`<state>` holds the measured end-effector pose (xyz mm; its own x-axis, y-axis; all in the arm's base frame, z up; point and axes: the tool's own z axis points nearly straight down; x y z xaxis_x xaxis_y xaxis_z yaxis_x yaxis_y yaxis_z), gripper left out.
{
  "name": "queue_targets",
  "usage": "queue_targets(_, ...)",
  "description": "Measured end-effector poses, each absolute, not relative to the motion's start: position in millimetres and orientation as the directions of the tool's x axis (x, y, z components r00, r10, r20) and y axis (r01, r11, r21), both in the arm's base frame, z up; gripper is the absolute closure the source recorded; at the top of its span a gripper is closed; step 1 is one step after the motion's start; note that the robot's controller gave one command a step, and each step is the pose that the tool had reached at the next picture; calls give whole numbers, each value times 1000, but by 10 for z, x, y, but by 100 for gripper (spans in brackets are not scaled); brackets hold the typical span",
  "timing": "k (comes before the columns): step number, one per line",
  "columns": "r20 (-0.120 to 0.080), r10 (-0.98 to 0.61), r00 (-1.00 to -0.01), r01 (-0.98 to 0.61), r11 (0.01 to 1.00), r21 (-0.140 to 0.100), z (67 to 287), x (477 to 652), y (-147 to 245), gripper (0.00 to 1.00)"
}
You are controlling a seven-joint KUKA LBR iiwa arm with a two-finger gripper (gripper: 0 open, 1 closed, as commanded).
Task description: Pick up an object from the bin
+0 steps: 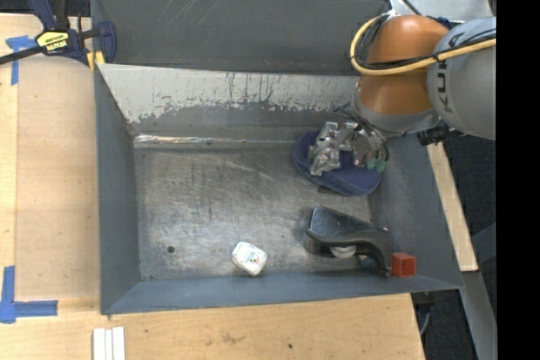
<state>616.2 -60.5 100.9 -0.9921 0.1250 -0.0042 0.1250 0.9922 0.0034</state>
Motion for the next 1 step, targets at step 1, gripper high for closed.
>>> queue_targets(1, -8, 359, -933, 359, 933, 4, 1539, 6137, -282, 100)
